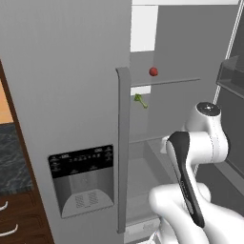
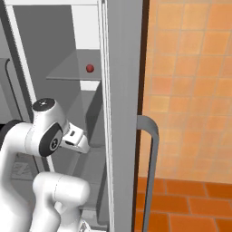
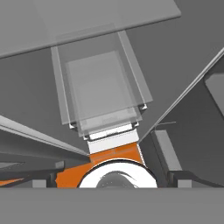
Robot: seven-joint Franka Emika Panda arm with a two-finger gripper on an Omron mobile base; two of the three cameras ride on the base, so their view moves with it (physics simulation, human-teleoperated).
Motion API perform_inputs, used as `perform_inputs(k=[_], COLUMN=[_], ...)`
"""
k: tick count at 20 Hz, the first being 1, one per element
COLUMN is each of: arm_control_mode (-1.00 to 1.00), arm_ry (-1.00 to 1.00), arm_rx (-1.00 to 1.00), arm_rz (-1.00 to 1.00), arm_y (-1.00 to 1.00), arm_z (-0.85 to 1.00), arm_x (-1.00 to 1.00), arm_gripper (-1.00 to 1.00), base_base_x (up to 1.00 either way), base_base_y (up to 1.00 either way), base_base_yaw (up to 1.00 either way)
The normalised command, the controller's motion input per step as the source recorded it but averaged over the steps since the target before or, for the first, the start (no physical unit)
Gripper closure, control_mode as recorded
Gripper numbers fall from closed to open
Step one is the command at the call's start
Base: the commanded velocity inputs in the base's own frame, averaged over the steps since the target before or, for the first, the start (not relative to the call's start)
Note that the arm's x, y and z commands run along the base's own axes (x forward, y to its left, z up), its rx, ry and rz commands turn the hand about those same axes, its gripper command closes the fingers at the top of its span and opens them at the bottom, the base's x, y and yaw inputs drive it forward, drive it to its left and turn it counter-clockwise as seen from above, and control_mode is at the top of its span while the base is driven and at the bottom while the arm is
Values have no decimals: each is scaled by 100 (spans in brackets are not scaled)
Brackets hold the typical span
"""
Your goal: Take the strawberry from the fridge and place it on top of the pancake, located on the dining counter.
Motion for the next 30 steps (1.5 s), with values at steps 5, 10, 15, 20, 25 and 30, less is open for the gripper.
perform_inputs(k=[5, 10, 15, 20, 25, 30], arm_control_mode=[100, 100, -100, -100, -100, -100], arm_ry=[0, 0, -1, -43, -45, -36], arm_rx=[0, 0, -1, -17, -2, 1], arm_rz=[0, 0, 3, 21, 15, 5], arm_y=[0, 0, 0, 16, 3, 0], arm_z=[0, 0, 2, 56, 73, 100], arm_x=[0, 0, 9, 19, 7, 0], arm_gripper=[-100, -100, -100, -100, -100, -100], base_base_x=[11, 4, 2, 0, 0, 0], base_base_y=[-4, 0, 0, 0, 0, 0], base_base_yaw=[0, 0, 0, 0, 0, 0])
